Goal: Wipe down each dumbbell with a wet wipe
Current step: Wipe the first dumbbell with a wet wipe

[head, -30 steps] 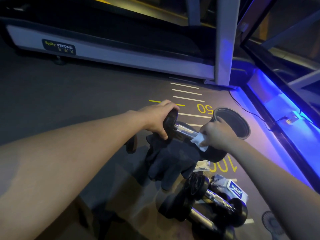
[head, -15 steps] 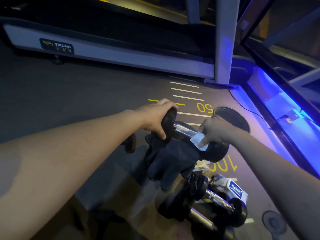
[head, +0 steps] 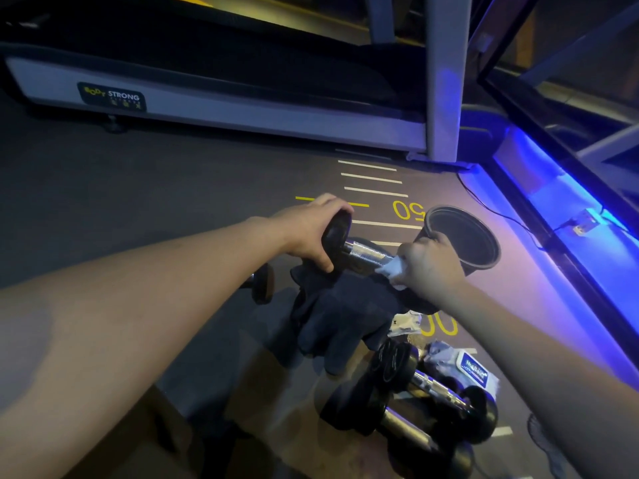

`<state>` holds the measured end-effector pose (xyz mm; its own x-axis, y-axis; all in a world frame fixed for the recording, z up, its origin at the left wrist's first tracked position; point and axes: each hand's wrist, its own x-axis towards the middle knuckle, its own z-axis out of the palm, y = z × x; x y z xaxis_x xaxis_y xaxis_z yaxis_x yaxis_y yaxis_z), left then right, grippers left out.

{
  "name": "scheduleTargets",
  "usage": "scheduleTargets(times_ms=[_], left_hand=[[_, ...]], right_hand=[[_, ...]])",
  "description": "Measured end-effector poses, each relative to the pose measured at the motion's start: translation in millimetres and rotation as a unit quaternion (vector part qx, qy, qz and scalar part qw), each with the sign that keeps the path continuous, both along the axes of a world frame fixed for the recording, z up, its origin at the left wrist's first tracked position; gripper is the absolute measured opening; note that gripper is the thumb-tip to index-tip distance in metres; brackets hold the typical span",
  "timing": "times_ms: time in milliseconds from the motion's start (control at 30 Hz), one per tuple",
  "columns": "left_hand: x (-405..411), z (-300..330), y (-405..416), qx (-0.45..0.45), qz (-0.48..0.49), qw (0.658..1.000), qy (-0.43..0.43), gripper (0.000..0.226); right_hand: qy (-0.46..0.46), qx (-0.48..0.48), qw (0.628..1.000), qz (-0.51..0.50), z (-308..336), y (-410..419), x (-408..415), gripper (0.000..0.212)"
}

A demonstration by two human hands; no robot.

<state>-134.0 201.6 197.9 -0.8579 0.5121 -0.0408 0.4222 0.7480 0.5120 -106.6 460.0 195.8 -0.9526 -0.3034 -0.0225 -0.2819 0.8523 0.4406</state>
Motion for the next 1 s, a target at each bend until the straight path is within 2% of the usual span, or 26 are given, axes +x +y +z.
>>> scheduleTargets(times_ms=[100,167,267,400,533,667,867,1000], left_hand=[[0.1,-1.3,-0.5,0.007,-0.002,1.0,0.004,0.108],[0.1,-2.3,-1.5,0.011,-0.006,1.0,0.002,0.107],[-0.7,-3.6,-2.4,0.011,-0.005,1.0,-0.001,0.108],[-0.8,-3.5,-1.4,0.007,-0.002,1.0,-0.003,0.11],[-2.0,-4.5,-2.1,0.008,-0.004,1.0,-0.001,0.111],[-1.4,-5.0,-1.1,0.009,-0.004,1.0,0.0,0.111],[-0.8,-2.5,-0.3,0.005,-0.006,1.0,0.004,0.112],[0.6,-1.0,0.7,0.01,-0.006,1.0,0.005,0.111]], right_hand=[[-0.104,-0.063,0.992,-0.031,19.6,-2.3,-8.5,0.035],[-0.125,-0.085,0.988,-0.032,22.0,-1.3,-10.3,0.032],[-0.071,-0.1,0.992,-0.001,13.1,3.9,-8.0,0.037],[-0.017,-0.176,0.984,0.002,7.7,11.6,1.3,0.045],[0.041,-0.242,0.969,0.027,15.0,19.0,12.7,0.03],[0.084,-0.246,0.965,0.04,23.8,21.0,16.4,0.021],[0.134,-0.27,0.954,-0.004,37.8,32.1,23.7,0.014],[0.173,-0.284,0.941,-0.061,48.4,42.2,33.7,0.027]])
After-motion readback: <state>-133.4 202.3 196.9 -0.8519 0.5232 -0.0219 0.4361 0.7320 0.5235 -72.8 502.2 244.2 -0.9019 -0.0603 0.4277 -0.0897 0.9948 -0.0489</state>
